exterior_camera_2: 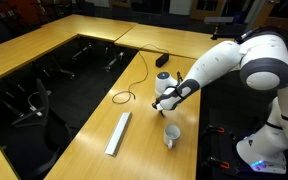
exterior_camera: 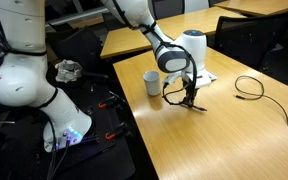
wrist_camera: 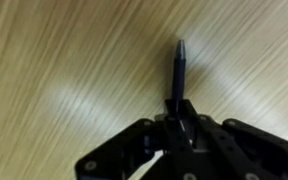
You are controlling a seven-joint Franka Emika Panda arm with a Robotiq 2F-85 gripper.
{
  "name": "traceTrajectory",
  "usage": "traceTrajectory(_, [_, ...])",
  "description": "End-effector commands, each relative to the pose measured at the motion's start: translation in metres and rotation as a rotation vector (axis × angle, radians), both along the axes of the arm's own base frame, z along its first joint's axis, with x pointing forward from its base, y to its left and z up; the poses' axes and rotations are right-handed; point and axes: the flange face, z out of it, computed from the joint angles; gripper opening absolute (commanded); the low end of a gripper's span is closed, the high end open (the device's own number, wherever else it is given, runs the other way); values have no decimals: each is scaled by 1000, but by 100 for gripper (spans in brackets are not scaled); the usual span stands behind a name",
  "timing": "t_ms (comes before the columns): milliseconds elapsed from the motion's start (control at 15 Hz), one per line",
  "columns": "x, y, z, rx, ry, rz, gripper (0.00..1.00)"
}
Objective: Put the black pen in the mug
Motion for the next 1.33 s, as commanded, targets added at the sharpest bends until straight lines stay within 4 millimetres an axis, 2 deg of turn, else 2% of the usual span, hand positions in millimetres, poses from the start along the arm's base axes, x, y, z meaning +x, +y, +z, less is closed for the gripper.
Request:
traceTrajectory(0, [1,5,20,-129,-69,-85,3])
traceTrajectory(333, [18,28,59,-426,-74,-140,3])
traceTrajectory(800, [25,80,106,-786,-235,-171,3])
traceTrajectory(1067, [20,108,112,-965,-375,-164,3])
traceTrajectory(1133, [24,105,113,-882,-332,-150,11])
traceTrajectory(1267, [22,112,112,-929,-365,-153,11])
